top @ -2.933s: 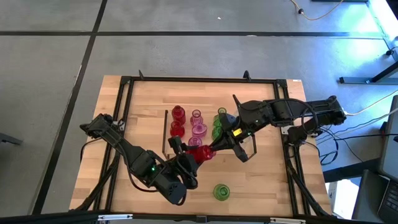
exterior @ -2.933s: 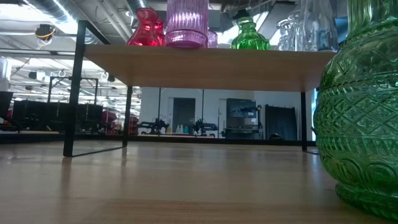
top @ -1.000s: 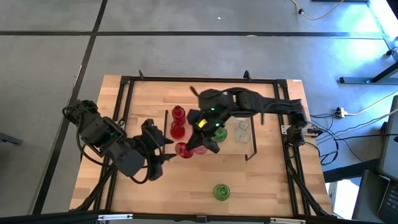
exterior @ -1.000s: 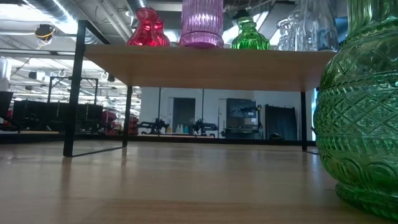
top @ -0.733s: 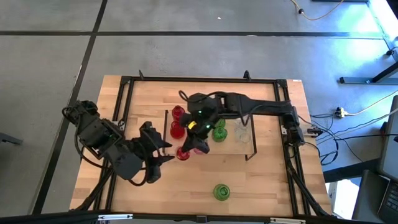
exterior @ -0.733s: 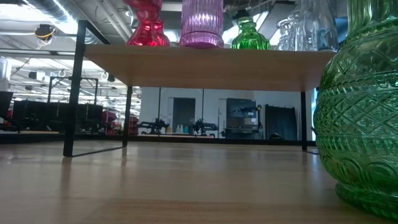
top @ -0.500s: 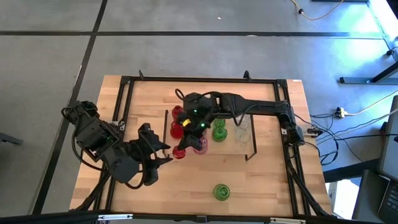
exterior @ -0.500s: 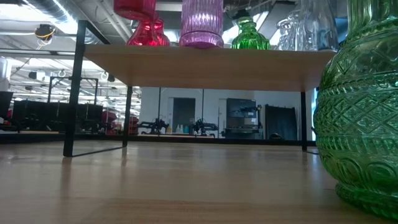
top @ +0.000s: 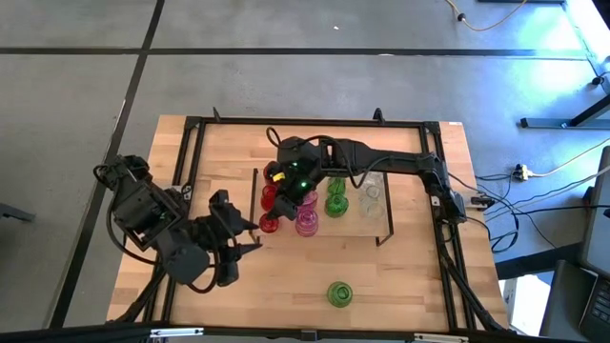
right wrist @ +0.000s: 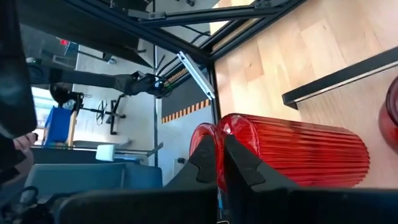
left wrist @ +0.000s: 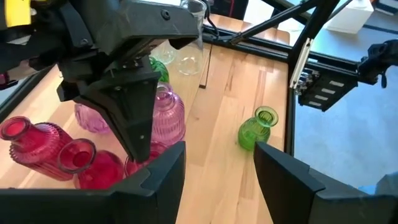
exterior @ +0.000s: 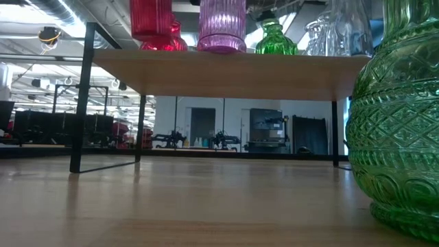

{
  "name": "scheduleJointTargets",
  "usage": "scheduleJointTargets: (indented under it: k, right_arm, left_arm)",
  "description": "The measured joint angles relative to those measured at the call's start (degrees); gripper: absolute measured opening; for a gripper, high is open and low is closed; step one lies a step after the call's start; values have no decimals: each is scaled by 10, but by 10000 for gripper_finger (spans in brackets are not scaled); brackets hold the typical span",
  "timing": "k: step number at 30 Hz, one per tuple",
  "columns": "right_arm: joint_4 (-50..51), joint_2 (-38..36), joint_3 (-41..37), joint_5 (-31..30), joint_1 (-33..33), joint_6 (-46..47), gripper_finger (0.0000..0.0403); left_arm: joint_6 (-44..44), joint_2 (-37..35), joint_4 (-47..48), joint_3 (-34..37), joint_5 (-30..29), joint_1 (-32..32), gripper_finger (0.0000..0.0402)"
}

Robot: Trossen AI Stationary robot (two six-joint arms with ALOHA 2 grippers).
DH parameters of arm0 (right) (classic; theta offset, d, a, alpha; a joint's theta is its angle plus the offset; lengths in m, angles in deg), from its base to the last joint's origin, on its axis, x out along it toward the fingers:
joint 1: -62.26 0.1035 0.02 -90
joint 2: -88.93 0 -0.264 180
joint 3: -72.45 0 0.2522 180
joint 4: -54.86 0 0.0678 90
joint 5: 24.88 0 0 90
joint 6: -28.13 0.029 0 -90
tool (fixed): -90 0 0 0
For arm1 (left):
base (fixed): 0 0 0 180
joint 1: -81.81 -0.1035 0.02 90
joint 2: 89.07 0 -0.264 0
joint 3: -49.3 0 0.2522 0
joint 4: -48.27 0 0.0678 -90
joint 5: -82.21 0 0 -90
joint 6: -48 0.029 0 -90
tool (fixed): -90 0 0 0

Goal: Sort vases onto shelf
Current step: Put the red vase on the shelf aligned with the other red vases

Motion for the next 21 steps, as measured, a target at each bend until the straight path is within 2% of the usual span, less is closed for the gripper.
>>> scheduleJointTargets:
  k: [8,12,16,21]
  right_arm:
    - [2,0,-4,-8,1,25,0]
    - [-1,0,-24,-9,1,30,0]
    - [-30,0,-41,-8,1,42,0]
    - [-57,0,-46,-7,1,55,0]
  left_arm:
    - [5,0,11,0,2,0,182]
    - [-1,3,32,0,39,0,182]
    - [-57,8,84,20,40,18,182]
    - [-118,9,85,78,44,48,182]
